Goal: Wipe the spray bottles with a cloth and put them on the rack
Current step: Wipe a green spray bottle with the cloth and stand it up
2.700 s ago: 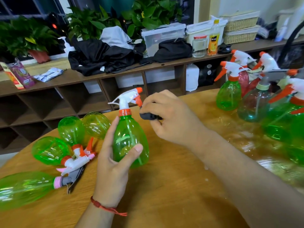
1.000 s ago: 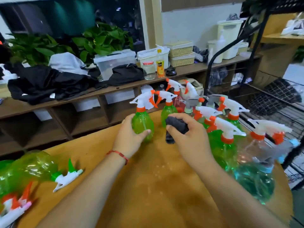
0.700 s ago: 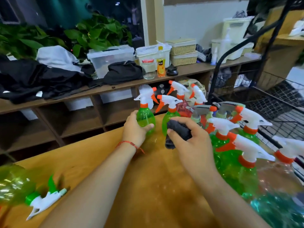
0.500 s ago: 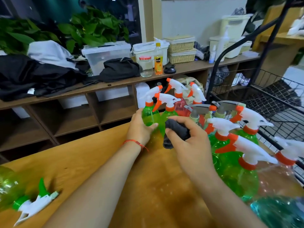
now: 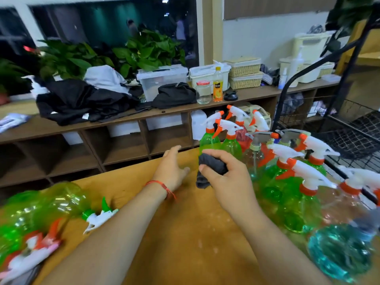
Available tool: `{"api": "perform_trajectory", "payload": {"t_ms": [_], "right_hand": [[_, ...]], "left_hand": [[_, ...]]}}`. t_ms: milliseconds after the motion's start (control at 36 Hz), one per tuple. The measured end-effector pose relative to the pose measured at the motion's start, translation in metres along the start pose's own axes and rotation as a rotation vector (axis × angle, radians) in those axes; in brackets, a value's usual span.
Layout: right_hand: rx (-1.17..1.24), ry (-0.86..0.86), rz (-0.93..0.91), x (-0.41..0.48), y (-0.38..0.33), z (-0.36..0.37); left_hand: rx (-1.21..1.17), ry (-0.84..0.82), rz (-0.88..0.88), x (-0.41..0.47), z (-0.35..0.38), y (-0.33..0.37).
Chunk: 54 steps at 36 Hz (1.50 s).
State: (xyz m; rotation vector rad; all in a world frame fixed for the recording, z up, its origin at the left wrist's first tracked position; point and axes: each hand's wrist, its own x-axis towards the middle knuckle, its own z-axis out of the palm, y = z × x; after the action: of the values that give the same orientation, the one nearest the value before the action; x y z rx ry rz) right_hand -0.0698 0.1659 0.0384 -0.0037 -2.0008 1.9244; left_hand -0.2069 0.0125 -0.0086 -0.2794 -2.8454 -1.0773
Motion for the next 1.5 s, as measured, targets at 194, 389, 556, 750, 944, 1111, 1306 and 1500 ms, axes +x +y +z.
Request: {"api": "perform_trajectory", "payload": {"t_ms": [194,389,556,750,944,1111,1306,1500], "right_hand": [[0.114,-0.242,0.190,-0.049,0.002,0.057],[0.123,-0.347,0.176,-0.091,-0.001,0.126],[0.078,-0.389,0.110,-0.107,-0.008,0.162],[0.004,-0.385,0.087,-0.106,-0.005,0.153],[-0.083,-0.314,0.081,-0.096,0.012,0.113],[-0.045,-0.302,0.065,-0.088,0.016,0.101],[-0.057,-0.324,0.023,-0.082,0.028,0.089],[-0.157,-0.351,-0.204,-0.064,0.033,0.057]], "left_hand": [[0.101,0.032,-0.098,-0.083,-0.090,-0.054],[0.233,0.104,-0.186,-0.158,-0.148,-0.126],[0.451,0.100,-0.182,-0.190,-0.178,-0.164],[0.923,0.051,-0.056,-0.166,-0.192,-0.167],[1.159,-0.171,0.003,-0.118,-0.207,-0.173],[1.136,-0.189,0.036,-0.121,-0.206,-0.160],[0.369,-0.018,-0.008,-0.176,-0.173,-0.135],[-0.061,-0.006,0.065,-0.214,-0.125,-0.109]]}}
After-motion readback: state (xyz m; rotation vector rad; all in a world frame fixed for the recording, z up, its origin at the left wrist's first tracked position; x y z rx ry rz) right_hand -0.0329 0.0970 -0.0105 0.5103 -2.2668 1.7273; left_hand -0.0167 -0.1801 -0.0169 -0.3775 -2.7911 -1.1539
